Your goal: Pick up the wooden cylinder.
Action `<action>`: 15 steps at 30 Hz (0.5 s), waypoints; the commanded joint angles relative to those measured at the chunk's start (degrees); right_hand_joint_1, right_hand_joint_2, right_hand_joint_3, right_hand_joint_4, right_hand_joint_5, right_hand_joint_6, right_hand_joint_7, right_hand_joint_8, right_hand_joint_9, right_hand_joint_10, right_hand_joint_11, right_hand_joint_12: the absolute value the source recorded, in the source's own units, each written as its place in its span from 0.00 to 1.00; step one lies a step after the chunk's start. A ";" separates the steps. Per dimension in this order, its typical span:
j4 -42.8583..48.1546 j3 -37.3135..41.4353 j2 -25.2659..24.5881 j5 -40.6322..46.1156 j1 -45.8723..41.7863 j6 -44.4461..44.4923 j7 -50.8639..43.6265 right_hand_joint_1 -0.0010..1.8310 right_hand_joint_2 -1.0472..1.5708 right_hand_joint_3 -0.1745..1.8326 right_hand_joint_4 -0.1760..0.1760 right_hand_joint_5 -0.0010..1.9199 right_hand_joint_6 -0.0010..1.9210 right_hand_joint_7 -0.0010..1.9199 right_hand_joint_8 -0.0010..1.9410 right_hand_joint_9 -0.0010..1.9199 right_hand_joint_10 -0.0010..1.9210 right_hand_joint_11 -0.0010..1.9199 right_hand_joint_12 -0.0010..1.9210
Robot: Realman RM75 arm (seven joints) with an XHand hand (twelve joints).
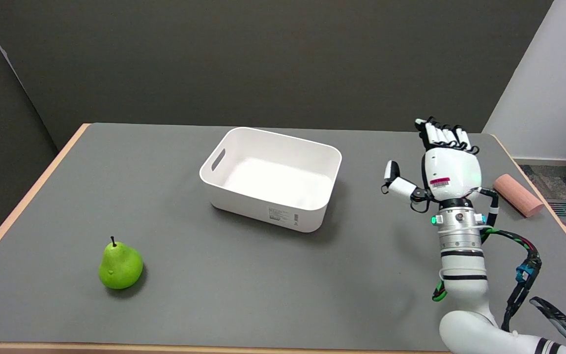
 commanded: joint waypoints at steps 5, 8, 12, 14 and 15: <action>-2.41 2.15 1.69 7.29 -2.34 1.06 2.52 0.28 0.67 0.57 0.31 0.13 0.28 0.21 0.33 0.17 0.48 0.09 0.75; -4.21 3.20 2.95 14.49 -3.35 0.74 2.52 0.29 0.67 0.57 0.30 0.13 0.28 0.21 0.33 0.16 0.47 0.08 0.74; -7.04 4.34 3.90 23.35 -4.27 0.50 2.52 0.30 0.67 0.57 0.28 0.12 0.28 0.19 0.32 0.15 0.47 0.08 0.74; -8.04 5.11 4.00 25.96 -4.64 0.34 2.52 0.30 0.67 0.57 0.26 0.11 0.27 0.18 0.32 0.15 0.46 0.08 0.74; -8.69 5.79 4.03 27.57 -5.00 0.08 2.52 0.31 0.67 0.57 0.24 0.11 0.26 0.17 0.32 0.14 0.45 0.06 0.75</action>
